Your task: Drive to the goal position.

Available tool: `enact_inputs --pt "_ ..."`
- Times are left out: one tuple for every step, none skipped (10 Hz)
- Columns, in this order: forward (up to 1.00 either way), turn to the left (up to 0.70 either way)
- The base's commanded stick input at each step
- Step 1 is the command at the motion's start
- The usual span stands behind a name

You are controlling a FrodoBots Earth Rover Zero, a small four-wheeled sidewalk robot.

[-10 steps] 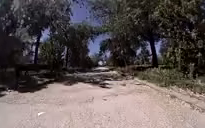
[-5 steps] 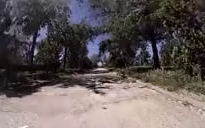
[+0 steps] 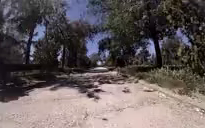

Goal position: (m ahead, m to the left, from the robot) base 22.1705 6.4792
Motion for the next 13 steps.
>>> enact_inputs --pt "0.70 0.05" --pt "0.70 0.14" --pt "0.70 0.20" --pt "0.70 0.22" --pt "0.70 0.16" --pt "0.70 0.01" --pt "0.70 0.01" --pt "0.70 0.01" --pt "0.70 0.01" --pt "0.70 0.01" --pt "0.70 0.01" --pt "0.70 0.01" --pt "0.70 0.01"
